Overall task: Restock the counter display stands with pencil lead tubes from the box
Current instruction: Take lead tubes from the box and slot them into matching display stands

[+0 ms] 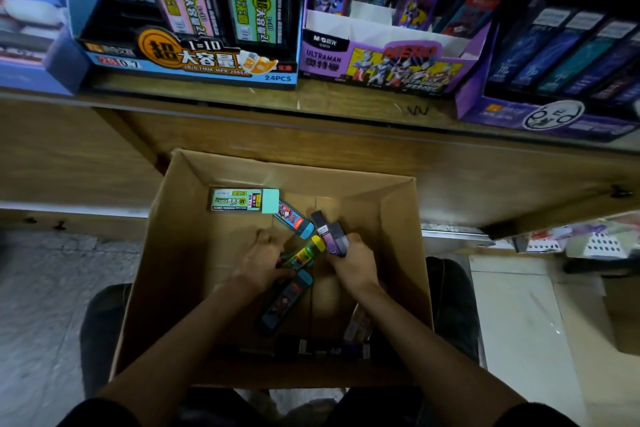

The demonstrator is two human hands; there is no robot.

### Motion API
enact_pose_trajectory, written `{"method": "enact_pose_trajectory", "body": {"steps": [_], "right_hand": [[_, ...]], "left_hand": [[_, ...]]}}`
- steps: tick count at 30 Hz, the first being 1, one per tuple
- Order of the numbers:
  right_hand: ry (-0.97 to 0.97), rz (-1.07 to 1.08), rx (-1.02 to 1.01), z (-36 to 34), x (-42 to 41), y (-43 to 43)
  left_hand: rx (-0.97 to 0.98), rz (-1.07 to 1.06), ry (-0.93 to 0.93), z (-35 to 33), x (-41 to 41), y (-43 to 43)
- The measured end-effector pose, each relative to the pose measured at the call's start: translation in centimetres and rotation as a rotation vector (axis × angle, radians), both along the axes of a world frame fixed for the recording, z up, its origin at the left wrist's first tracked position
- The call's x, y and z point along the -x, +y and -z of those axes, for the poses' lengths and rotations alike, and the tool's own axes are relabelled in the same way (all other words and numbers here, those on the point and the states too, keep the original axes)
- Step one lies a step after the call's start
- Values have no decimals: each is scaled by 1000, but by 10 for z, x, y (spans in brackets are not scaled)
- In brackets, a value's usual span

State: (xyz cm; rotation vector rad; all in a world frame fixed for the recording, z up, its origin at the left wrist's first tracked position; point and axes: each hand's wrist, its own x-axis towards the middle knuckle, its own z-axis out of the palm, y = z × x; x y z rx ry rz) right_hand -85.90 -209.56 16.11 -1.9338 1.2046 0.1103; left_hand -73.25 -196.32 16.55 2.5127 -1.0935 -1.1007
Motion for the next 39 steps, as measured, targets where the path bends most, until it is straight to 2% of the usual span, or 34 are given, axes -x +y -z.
{"method": "enact_pose_trajectory", "body": {"steps": [4, 7, 9, 11, 13, 16, 19, 24, 33, 39], "right_hand": [[-37, 22, -62, -4, 6, -2], [-129, 116, -225, -15, 7, -4], [-211, 171, -308, -24, 8, -3], [-268, 161, -335, -37, 9, -1], [-356, 128, -381, -50, 12, 2], [-452, 56, -430, -73, 14, 4], [-528, -6, -432, -94, 14, 8], [-613, -61, -436, -122, 16, 15], [-658, -101, -279, -151, 30, 20], [-743, 8, -138, -177, 37, -7]], "left_hand": [[-77, 65, -29, -5, 4, 4], [63, -116, 27, -18, 6, 5], [164, -292, 211, -29, 7, 5], [316, -509, 513, -41, 11, 4], [447, -752, 730, -54, 18, 2], [579, -964, 847, -78, 29, -4], [698, -928, 827, -101, 40, -9], [769, -842, 704, -128, 55, -15], [889, -679, 544, -162, 67, -19], [944, -636, 518, -191, 68, -24]]}}
